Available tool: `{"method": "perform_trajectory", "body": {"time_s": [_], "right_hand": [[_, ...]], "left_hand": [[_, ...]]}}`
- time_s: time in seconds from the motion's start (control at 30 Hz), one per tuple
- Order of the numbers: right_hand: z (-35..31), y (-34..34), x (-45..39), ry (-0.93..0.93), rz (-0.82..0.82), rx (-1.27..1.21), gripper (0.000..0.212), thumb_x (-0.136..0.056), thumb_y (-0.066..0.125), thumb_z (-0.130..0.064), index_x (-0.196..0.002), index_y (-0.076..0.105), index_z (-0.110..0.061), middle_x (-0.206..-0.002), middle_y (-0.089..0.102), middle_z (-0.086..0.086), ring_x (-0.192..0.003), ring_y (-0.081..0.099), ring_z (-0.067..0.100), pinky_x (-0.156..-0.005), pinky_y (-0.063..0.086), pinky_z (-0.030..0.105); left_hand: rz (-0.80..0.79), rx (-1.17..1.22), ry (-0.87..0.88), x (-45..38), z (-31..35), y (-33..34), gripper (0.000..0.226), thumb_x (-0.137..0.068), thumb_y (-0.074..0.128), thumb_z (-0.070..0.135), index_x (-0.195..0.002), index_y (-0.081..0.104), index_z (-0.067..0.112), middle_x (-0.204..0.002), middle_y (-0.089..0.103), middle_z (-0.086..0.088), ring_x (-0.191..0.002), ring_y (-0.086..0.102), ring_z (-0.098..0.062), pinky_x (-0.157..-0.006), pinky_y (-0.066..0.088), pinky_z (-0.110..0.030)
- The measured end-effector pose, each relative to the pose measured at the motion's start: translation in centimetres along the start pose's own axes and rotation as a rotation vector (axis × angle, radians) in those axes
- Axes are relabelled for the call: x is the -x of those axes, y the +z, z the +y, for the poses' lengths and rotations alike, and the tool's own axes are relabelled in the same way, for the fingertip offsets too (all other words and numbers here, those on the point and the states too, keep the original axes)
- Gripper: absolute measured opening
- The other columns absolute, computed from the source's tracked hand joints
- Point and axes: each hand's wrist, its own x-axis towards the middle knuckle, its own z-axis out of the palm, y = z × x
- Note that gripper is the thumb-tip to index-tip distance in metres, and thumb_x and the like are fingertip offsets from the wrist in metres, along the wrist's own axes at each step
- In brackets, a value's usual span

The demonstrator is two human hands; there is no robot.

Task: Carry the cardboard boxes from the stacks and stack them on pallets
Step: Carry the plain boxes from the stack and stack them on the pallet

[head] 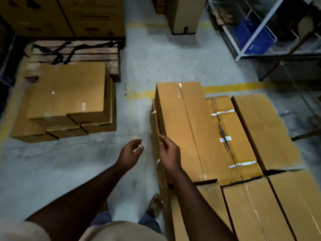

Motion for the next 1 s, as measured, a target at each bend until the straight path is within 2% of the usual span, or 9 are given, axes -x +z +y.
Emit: {"method": "perform_trajectory", "body": {"time_s": [0.1,0.17,0.27,0.33,0.47,0.57,0.73,0.87,1.0], "right_hand": [[-3.5,5.8,-0.6,-0.014,-0.068,-0.033,0.034,-0.101,0.057,-0.017,-0.133,0.069,-0.023,-0.126,0.072,-0.010,-0.117,0.066,0.002,-0.105,0.054,0.035],[-5.8,10.7,-0.8,-0.016,-0.133,-0.047,0.033,-0.101,0.058,-0.013,-0.131,0.070,-0.019,-0.122,0.074,-0.008,-0.114,0.067,0.002,-0.104,0.055,0.038],[-9.2,18.0,-1.3,0.018,-0.235,-0.062,0.030,-0.099,0.058,-0.018,-0.125,0.071,-0.024,-0.110,0.078,-0.010,-0.105,0.072,0.006,-0.099,0.058,0.044],[-12.6,23.3,-1.3,0.052,-0.266,-0.088,0.025,-0.102,0.060,-0.014,-0.120,0.072,-0.027,-0.110,0.078,-0.008,-0.104,0.073,0.010,-0.099,0.059,0.043],[-18.9,32.2,-1.8,0.128,-0.294,-0.172,0.025,-0.103,0.061,-0.012,-0.111,0.073,-0.033,-0.111,0.078,-0.004,-0.105,0.073,0.017,-0.096,0.057,0.041],[-22.4,36.3,-2.9,0.129,-0.367,-0.183,0.024,-0.102,0.063,-0.010,-0.115,0.073,-0.028,-0.111,0.078,-0.005,-0.104,0.073,0.011,-0.095,0.058,0.033],[-25.8,43.8,-8.2,0.198,-0.430,-0.212,0.025,-0.102,0.063,-0.012,-0.114,0.071,-0.032,-0.116,0.076,-0.004,-0.110,0.071,0.016,-0.101,0.056,0.037],[-25.7,50.7,-15.4,0.291,-0.493,-0.215,0.026,-0.103,0.061,-0.012,-0.120,0.069,-0.032,-0.118,0.074,-0.009,-0.114,0.068,0.014,-0.105,0.054,0.038],[-23.4,60.5,-24.3,0.414,-0.554,-0.210,0.028,-0.103,0.062,-0.019,-0.123,0.065,-0.039,-0.123,0.070,-0.014,-0.120,0.064,0.014,-0.108,0.052,0.043]], "left_hand": [[0.083,0.130,-0.038,-0.4,-2.5,-6.9,0.025,-0.098,0.069,0.011,-0.123,0.070,0.009,-0.115,0.074,-0.005,-0.108,0.070,-0.019,-0.102,0.055,-0.046],[0.143,0.186,-0.060,-0.2,-4.9,-12.5,0.023,-0.099,0.067,0.009,-0.121,0.071,0.007,-0.112,0.075,-0.006,-0.105,0.070,-0.018,-0.101,0.055,-0.043],[0.227,0.254,-0.105,0.5,-9.0,-21.1,0.020,-0.100,0.064,0.006,-0.118,0.071,0.010,-0.111,0.073,-0.007,-0.102,0.068,-0.018,-0.097,0.054,-0.037],[0.267,0.277,-0.121,0.5,-12.1,-27.6,0.020,-0.100,0.063,0.007,-0.119,0.070,0.013,-0.113,0.073,-0.006,-0.105,0.068,-0.019,-0.093,0.053,-0.033],[0.351,0.302,-0.189,0.0,-17.5,-38.8,0.020,-0.101,0.064,0.015,-0.120,0.070,0.017,-0.114,0.073,-0.002,-0.107,0.068,-0.019,-0.094,0.056,-0.039],[0.355,0.312,-0.219,-1.7,-18.7,-43.7,0.017,-0.100,0.066,0.020,-0.116,0.070,0.025,-0.112,0.074,-0.001,-0.105,0.069,-0.020,-0.087,0.056,-0.035],[0.325,0.249,-0.238,-8.4,-19.4,-50.9,0.014,-0.099,0.067,0.019,-0.108,0.069,0.029,-0.100,0.074,-0.003,-0.090,0.068,-0.020,-0.080,0.053,-0.033],[0.307,0.196,-0.313,-16.0,-22.0,-54.8,0.015,-0.097,0.069,0.015,-0.111,0.072,0.019,-0.099,0.074,-0.003,-0.086,0.064,-0.018,-0.080,0.050,-0.031],[0.314,0.169,-0.436,-25.0,-25.4,-58.0,0.014,-0.098,0.069,0.016,-0.111,0.071,0.020,-0.100,0.073,0.000,-0.094,0.065,-0.019,-0.085,0.050,-0.032]]}}
